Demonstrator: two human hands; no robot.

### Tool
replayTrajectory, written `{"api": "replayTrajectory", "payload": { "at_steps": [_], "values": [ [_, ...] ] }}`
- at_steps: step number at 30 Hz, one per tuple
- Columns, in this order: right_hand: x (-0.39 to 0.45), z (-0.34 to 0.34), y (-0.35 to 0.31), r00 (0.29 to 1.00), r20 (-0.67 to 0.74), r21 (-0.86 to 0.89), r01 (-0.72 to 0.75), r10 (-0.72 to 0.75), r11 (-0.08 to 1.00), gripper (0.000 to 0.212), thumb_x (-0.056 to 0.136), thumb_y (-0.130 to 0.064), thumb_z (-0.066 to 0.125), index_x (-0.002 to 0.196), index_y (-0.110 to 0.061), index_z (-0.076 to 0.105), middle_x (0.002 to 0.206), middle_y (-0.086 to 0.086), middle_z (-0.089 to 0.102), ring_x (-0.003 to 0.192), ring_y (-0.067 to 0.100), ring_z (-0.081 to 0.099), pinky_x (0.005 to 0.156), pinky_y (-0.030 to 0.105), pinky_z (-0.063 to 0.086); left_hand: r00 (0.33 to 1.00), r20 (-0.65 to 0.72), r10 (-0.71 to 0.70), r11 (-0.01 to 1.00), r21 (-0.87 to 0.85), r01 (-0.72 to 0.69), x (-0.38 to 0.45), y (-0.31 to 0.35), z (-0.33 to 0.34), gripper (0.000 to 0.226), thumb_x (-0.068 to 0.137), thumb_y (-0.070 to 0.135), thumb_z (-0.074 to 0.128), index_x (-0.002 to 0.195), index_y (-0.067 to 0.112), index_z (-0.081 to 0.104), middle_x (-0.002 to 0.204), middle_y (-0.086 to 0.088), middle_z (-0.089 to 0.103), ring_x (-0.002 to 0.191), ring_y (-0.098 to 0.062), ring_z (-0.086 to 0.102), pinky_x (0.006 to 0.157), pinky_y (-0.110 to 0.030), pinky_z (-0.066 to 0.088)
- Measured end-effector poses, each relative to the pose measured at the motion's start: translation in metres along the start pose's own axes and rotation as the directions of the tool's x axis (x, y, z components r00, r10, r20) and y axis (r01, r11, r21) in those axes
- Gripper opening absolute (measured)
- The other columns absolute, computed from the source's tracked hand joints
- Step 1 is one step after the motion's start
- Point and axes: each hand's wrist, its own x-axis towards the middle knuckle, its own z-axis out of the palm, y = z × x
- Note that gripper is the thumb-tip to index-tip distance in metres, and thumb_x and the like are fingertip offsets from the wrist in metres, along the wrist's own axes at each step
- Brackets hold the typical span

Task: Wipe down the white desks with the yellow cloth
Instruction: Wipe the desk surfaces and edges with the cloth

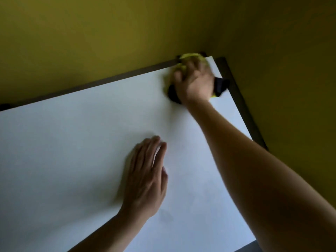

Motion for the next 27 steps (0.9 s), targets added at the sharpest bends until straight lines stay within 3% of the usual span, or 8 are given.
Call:
{"api": "replayTrajectory", "payload": {
  "at_steps": [3,5,7,11,15,20,24,27],
  "values": [
    [-0.028,0.013,-0.034,0.919,0.052,0.089,0.385,-0.39,0.919,0.045,0.093,-0.046,0.051,0.132,-0.028,0.063,0.14,0.001,0.057,0.133,0.024,0.049,0.115,0.035,0.03,1.0,0.015,0.011,0.999,0.031,-0.011,0.037,0.012,0.012,0.058,0.095,0.012,0.046,0.151,-0.001,0.046,0.16,-0.018,0.043,0.146,-0.037,0.044,0.121,-0.052,0.034],
    [-0.03,0.016,-0.034,0.888,0.051,0.12,0.449,-0.457,0.885,0.042,0.093,-0.047,0.053,0.131,-0.03,0.064,0.139,0.0,0.058,0.13,0.023,0.051,0.116,0.035,0.028,1.0,0.015,0.013,0.998,0.06,-0.014,0.049,0.016,0.019,0.059,0.096,0.014,0.043,0.152,-0.002,0.043,0.161,-0.017,0.041,0.148,-0.035,0.041,0.122,-0.052,0.033],
    [-0.017,0.012,-0.016,0.906,0.031,0.108,0.416,-0.422,0.903,0.042,0.095,-0.048,0.052,0.132,-0.031,0.063,0.139,-0.001,0.058,0.131,0.022,0.051,0.114,0.033,0.03,1.0,0.011,0.02,0.996,0.087,-0.021,0.051,0.017,0.023,0.061,0.097,0.017,0.041,0.155,0.001,0.04,0.163,-0.016,0.038,0.151,-0.033,0.037,0.123,-0.051,0.03],
    [0.019,-0.008,0.041,0.994,0.007,0.055,0.112,-0.112,0.992,0.047,0.094,-0.048,0.046,0.138,-0.033,0.056,0.144,-0.002,0.052,0.136,0.024,0.044,0.119,0.035,0.023,1.0,0.006,0.021,0.993,0.115,-0.021,0.051,0.014,0.025,0.061,0.098,0.021,0.041,0.157,0.005,0.039,0.165,-0.013,0.035,0.153,-0.031,0.034,0.125,-0.049,0.028],
    [0.011,-0.019,0.062,0.995,0.061,0.069,0.074,-0.079,0.995,0.052,0.093,-0.047,0.044,0.141,-0.03,0.052,0.147,0.003,0.049,0.136,0.029,0.043,0.122,0.039,0.019,1.0,0.014,0.021,0.991,0.133,-0.022,0.054,0.017,0.023,0.061,0.096,0.019,0.045,0.156,0.006,0.041,0.165,-0.011,0.036,0.153,-0.032,0.034,0.124,-0.049,0.028],
    [-0.072,-0.04,0.092,0.997,0.053,0.033,0.054,-0.056,0.998,0.054,0.091,-0.047,0.043,0.139,-0.027,0.056,0.146,0.008,0.051,0.134,0.03,0.046,0.12,0.04,0.024,0.999,0.042,0.011,0.994,0.111,-0.016,0.055,0.02,0.017,0.06,0.095,0.02,0.046,0.153,0.005,0.044,0.164,-0.013,0.037,0.153,-0.033,0.034,0.125,-0.049,0.026],
    [-0.164,-0.061,0.129,0.999,-0.041,0.063,0.014,-0.011,0.998,0.051,0.088,-0.04,0.053,0.135,-0.021,0.061,0.144,0.011,0.054,0.13,0.031,0.051,0.116,0.042,0.033,0.999,0.034,0.001,0.995,0.1,-0.004,0.055,0.022,0.018,0.059,0.095,0.022,0.043,0.152,0.005,0.046,0.163,-0.013,0.04,0.151,-0.033,0.036,0.124,-0.049,0.027],
    [-0.233,-0.073,0.156,0.996,-0.076,0.058,-0.044,0.049,0.997,0.053,0.087,-0.039,0.055,0.137,-0.022,0.06,0.148,0.01,0.051,0.135,0.031,0.048,0.118,0.042,0.03,1.0,0.013,0.006,0.994,0.107,-0.007,0.053,0.023,0.019,0.058,0.095,0.022,0.042,0.151,0.006,0.046,0.162,-0.013,0.041,0.151,-0.033,0.037,0.125,-0.046,0.027]
  ]
}}
